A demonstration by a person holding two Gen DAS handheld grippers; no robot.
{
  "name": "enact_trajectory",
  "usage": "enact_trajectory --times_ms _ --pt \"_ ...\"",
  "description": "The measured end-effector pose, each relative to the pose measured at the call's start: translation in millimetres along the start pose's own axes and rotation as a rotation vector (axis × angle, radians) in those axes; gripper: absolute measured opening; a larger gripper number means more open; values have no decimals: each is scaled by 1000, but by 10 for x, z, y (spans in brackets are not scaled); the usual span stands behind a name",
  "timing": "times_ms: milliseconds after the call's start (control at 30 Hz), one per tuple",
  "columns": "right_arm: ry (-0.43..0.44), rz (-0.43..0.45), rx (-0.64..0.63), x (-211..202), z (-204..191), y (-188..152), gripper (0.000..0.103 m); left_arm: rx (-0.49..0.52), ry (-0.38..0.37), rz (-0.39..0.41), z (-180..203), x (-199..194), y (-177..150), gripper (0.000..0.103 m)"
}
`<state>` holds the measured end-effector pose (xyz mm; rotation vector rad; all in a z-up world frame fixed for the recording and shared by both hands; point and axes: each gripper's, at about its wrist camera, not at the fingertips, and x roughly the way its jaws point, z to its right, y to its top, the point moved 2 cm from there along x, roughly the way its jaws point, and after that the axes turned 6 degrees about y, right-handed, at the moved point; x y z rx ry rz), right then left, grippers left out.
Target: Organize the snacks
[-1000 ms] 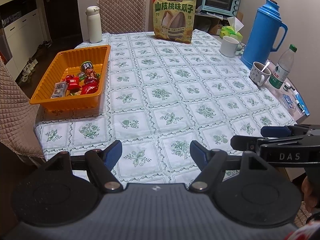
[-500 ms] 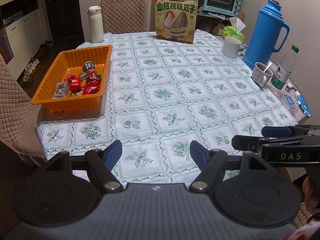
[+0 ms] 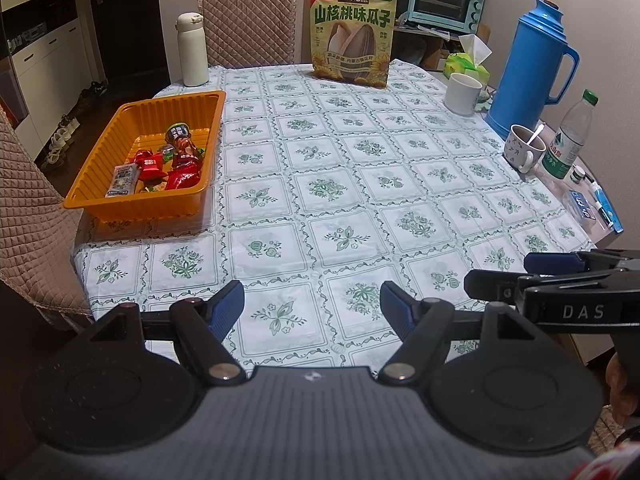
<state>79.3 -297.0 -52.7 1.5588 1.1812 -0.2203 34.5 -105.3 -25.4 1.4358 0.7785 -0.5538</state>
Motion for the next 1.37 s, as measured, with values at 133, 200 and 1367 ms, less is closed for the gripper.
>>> enact_trajectory --times_ms 133,200,1367 --pt "1 2 0 -2 -2 -5 85 -1 2 0 -3 -4 -3 73" --pt "1 2 0 -4 -4 -5 85 0 1 1 -3 -4 -2 73" --pt "32 11 -24 -90 -64 -22 85 -23 49 25 16 -183 -81 76"
